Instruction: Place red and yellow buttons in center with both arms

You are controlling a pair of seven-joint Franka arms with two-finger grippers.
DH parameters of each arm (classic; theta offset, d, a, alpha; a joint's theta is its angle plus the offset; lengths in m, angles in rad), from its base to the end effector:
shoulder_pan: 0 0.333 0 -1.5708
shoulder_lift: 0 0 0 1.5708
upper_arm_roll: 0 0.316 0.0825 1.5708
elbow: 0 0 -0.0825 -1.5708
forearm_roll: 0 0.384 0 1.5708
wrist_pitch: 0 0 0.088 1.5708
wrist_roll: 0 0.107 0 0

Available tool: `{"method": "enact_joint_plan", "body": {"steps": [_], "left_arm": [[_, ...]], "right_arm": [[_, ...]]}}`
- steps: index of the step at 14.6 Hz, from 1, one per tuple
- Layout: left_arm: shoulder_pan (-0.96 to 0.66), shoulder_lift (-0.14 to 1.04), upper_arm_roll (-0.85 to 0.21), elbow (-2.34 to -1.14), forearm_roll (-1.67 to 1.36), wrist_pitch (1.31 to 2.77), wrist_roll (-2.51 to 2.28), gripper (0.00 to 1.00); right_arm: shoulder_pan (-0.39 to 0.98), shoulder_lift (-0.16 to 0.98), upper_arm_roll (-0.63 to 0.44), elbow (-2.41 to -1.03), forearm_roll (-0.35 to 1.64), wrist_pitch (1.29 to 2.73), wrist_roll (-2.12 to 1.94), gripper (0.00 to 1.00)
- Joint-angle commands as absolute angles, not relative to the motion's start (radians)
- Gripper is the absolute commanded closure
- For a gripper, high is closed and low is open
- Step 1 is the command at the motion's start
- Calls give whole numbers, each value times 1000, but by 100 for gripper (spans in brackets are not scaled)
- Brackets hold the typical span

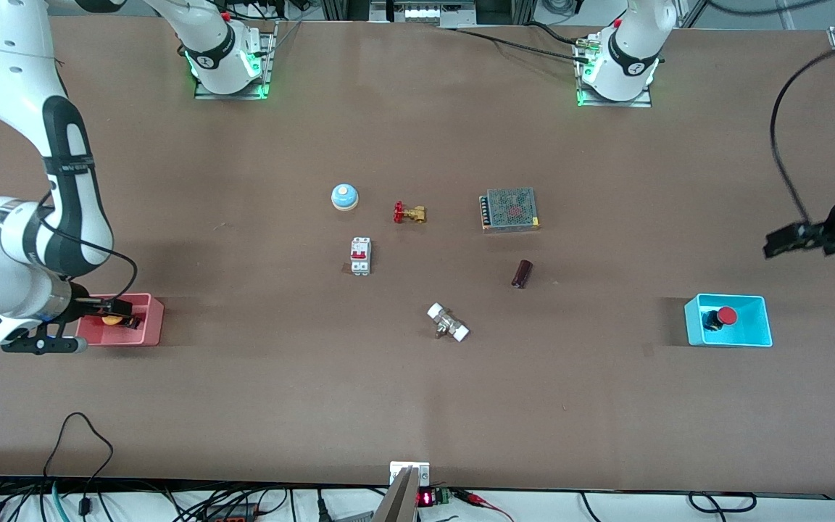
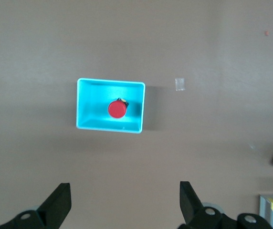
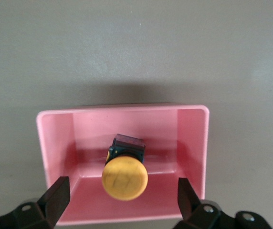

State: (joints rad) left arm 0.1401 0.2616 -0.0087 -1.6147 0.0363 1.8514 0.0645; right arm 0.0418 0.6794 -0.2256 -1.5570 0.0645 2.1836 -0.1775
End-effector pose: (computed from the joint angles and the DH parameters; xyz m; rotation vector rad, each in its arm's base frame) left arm 0.6318 0.0869 0.4710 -3.1101 -0.0882 0.0435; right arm 0.6915 -0.1029 0.2525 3.0586 0.0026 -0.0779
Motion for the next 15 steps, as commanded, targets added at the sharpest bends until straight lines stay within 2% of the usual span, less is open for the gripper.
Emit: {"method": "enact_joint_plan", "body": {"steps": [1, 5, 8, 15], "left_arm": [[147, 369, -12, -1575, 81, 1903, 95, 0], [155, 526, -12, -1485, 100, 1924, 113, 0], [178, 612, -12, -1463, 91, 1953, 166, 0], [189, 690, -12, -1469, 100, 2057, 202, 0]], "right_arm": [[35, 716, -222, -1531, 84, 2207, -202, 0], [34, 732, -222, -1531, 84, 2220, -204, 0], [34, 733, -222, -1531, 84, 2218, -212, 0], [32, 736, -222, -1532, 86, 2217, -212, 3]]}}
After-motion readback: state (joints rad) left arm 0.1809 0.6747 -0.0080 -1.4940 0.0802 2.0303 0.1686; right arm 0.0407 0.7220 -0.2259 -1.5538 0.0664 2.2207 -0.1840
